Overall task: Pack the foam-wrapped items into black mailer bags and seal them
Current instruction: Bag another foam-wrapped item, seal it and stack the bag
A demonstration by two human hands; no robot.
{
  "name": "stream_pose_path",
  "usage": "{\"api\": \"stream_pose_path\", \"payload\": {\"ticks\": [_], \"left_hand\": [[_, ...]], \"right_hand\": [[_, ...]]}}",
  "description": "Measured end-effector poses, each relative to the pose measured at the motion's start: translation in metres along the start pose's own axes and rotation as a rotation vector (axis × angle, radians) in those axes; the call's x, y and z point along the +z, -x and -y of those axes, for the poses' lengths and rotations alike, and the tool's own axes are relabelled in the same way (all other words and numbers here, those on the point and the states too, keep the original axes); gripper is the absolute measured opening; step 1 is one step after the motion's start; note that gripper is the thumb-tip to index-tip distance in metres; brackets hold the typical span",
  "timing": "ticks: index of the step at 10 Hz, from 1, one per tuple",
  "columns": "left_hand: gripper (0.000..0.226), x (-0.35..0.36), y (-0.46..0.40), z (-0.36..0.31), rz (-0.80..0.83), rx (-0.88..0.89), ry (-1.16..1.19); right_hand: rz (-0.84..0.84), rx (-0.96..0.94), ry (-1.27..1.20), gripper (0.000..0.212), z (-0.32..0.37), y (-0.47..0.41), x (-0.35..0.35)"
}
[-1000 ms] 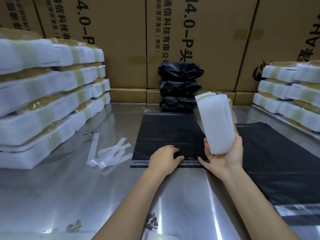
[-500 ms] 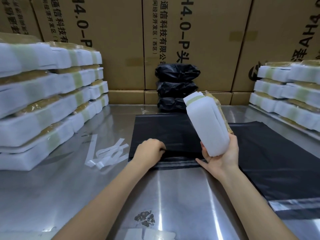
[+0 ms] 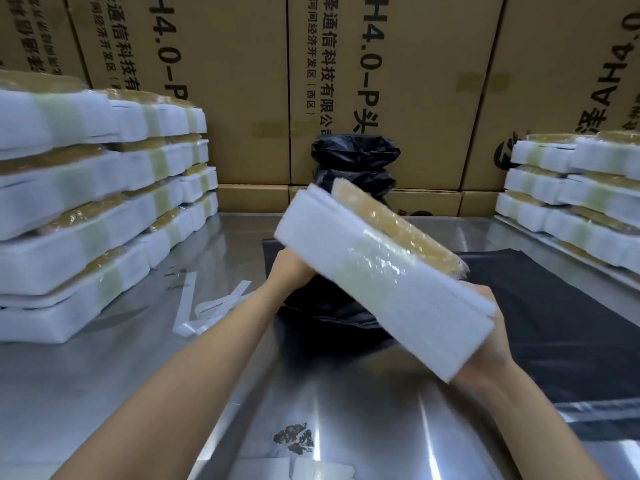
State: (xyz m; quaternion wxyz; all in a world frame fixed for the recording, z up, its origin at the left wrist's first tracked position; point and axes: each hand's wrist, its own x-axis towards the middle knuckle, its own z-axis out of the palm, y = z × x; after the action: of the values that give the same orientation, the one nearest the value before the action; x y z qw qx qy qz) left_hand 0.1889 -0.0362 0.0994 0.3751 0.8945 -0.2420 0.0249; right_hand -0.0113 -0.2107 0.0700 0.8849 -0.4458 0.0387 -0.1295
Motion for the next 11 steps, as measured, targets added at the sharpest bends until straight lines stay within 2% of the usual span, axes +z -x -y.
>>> {"api": "stream_pose_path", "payload": {"ticks": [1, 2, 4, 5, 6, 7, 9, 10, 11], "left_hand": [[0.040, 0.002, 0.019, -0.005, -0.204, -0.194, 0.061], [0.041, -0.009, 0.046, -0.031, -0.294, -0.222, 0.250], [0.032, -0.036, 0.010, 0.017, -0.103, -0.007, 0.487], [0.023, -0.035, 0.009, 0.016, -0.144, 0.138, 0.367], [0.011, -0.039, 0.007, 0.020, -0.167, 0.191, 0.271], [0.014, -0.037, 0.008, 0.017, -0.192, 0.218, 0.166], [0.021, -0.043, 0.004, 0.020, -0.102, 0.257, 0.022], [0.023, -0.044, 0.006, 0.023, -0.057, 0.238, 0.004], [0.025, -0.043, 0.008, 0.022, -0.106, 0.196, 0.094]], "right_hand": [[-0.052, 0.067, 0.052, 0.010, 0.000, 0.000, -0.001], [0.035, 0.122, 0.107, 0.015, 0.001, 0.000, -0.006], [-0.062, 0.098, 0.209, 0.017, 0.005, 0.000, -0.009], [-0.121, 0.127, 0.167, 0.014, 0.007, 0.000, -0.010], [-0.211, 0.167, 0.122, 0.014, 0.009, -0.002, -0.011], [-0.241, 0.212, 0.115, 0.014, 0.010, -0.002, -0.011], [-0.260, 0.221, 0.147, 0.015, 0.014, 0.000, -0.011], [-0.260, 0.172, 0.183, 0.015, 0.014, 0.003, -0.011], [-0.286, 0.093, 0.296, 0.015, 0.014, 0.006, -0.012]]}}
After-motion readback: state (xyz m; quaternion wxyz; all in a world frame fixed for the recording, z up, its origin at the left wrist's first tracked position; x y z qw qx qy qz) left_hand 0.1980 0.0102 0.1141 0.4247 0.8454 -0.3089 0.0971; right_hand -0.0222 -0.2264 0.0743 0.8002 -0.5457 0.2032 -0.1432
